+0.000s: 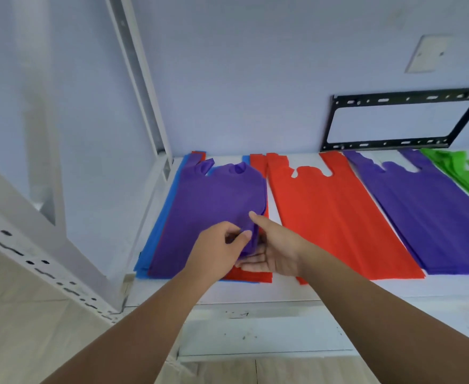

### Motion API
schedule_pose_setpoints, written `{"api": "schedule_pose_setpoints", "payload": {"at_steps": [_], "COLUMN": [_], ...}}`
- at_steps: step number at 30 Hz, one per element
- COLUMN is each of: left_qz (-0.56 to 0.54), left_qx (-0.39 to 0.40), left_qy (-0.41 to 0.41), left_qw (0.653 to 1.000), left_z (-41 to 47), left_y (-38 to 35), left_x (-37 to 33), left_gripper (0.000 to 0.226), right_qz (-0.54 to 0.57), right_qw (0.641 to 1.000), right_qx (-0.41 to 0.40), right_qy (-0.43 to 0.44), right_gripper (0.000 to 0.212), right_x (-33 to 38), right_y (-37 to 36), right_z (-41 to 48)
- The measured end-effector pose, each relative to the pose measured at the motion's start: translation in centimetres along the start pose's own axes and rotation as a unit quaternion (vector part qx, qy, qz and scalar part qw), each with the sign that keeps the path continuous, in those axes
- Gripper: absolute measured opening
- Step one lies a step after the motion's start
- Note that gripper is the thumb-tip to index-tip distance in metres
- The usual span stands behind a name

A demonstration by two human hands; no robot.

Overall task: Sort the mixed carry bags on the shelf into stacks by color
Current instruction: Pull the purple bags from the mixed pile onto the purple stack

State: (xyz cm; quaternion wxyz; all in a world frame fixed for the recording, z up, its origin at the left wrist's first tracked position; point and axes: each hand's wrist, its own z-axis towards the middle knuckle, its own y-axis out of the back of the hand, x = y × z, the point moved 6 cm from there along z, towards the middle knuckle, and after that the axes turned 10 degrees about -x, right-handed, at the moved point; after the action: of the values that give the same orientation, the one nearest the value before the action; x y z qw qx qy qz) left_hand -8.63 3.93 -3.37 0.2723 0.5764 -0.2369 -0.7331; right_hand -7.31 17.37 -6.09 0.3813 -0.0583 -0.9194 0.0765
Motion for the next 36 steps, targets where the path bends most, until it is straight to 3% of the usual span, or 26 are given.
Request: {"api": "schedule_pose_setpoints", "payload": {"at_steps": [2,4,8,10,12,14,15,16,17,18,20,22,24,26,31,36], "left_qz": [-0.058,-0.066,-0.005,-0.030,-0.051,-0.173,-0.299,-0.401,-0.440,-0.424,-0.324,-0.161,0.008,0.078,0.008,-0.013], "left_qx": [-0.004,0.029,0.069,0.038,-0.044,-0.109,-0.096,-0.072,-0.036,0.007,0.037,0.023,0.002,-0.039,-0.161,-0.200], "left_qy": [-0.047,-0.095,-0.147,-0.086,0.062,0.250,0.334,0.412,0.466,0.480,0.453,0.362,0.265,0.204,0.098,0.020], "left_qw": [0.997,0.993,0.987,0.995,0.996,0.946,0.889,0.815,0.767,0.768,0.830,0.918,0.964,0.975,0.982,0.980], "left_z": [-1.2,-2.7,-3.7,-3.0,-2.0,-1.5,-1.2,-0.9,-0.8,-0.5,0.0,1.1,1.8,1.8,1.5,2.5], "left_y": [0.3,0.1,-0.2,0.8,3.1,5.3,5.2,4.8,4.4,3.9,3.4,3.4,3.4,3.6,4.6,2.8], "left_x": [-1.4,-2.1,0.1,2.4,4.8,7.2,7.6,8.0,8.4,8.8,9.6,10.3,9.9,8.9,5.1,-0.4], "left_gripper": [0.032,0.044,0.022,0.014,0.010,0.008,0.005,0.021,0.040,0.050,0.042,0.032,0.026,0.027,0.033,0.031], "right_qz": [0.033,0.027,0.060,0.052,0.023,-0.042,-0.091,-0.147,-0.203,-0.250,-0.311,-0.399,-0.477,-0.491,-0.441,-0.365], "right_qw": [0.999,0.997,0.990,0.991,0.994,0.994,0.990,0.981,0.967,0.952,0.925,0.878,0.819,0.794,0.767,0.765], "right_qx": [-0.005,-0.069,-0.115,-0.110,-0.095,-0.093,-0.105,-0.125,-0.149,-0.171,-0.204,-0.231,-0.263,-0.284,-0.349,-0.389], "right_qy": [0.017,0.036,0.050,0.056,0.053,0.036,0.030,0.028,0.032,0.041,0.077,0.130,0.181,0.218,0.310,0.361], "right_gripper": [0.039,0.020,0.018,0.019,0.018,0.020,0.021,0.024,0.026,0.028,0.026,0.025,0.024,0.023,0.028,0.030], "right_x": [0.4,0.7,2.5,3.5,3.7,3.1,2.7,2.5,2.3,2.4,2.6,3.1,3.3,3.2,4.0,5.4], "right_y": [-0.8,-0.9,0.0,1.1,2.4,3.9,4.6,5.2,5.7,5.9,5.5,4.7,4.2,3.9,5.7,10.3], "right_z": [0.7,1.5,2.3,1.9,1.6,1.3,1.4,1.5,1.6,1.7,1.9,1.8,1.6,1.2,-0.8,-4.5]}}
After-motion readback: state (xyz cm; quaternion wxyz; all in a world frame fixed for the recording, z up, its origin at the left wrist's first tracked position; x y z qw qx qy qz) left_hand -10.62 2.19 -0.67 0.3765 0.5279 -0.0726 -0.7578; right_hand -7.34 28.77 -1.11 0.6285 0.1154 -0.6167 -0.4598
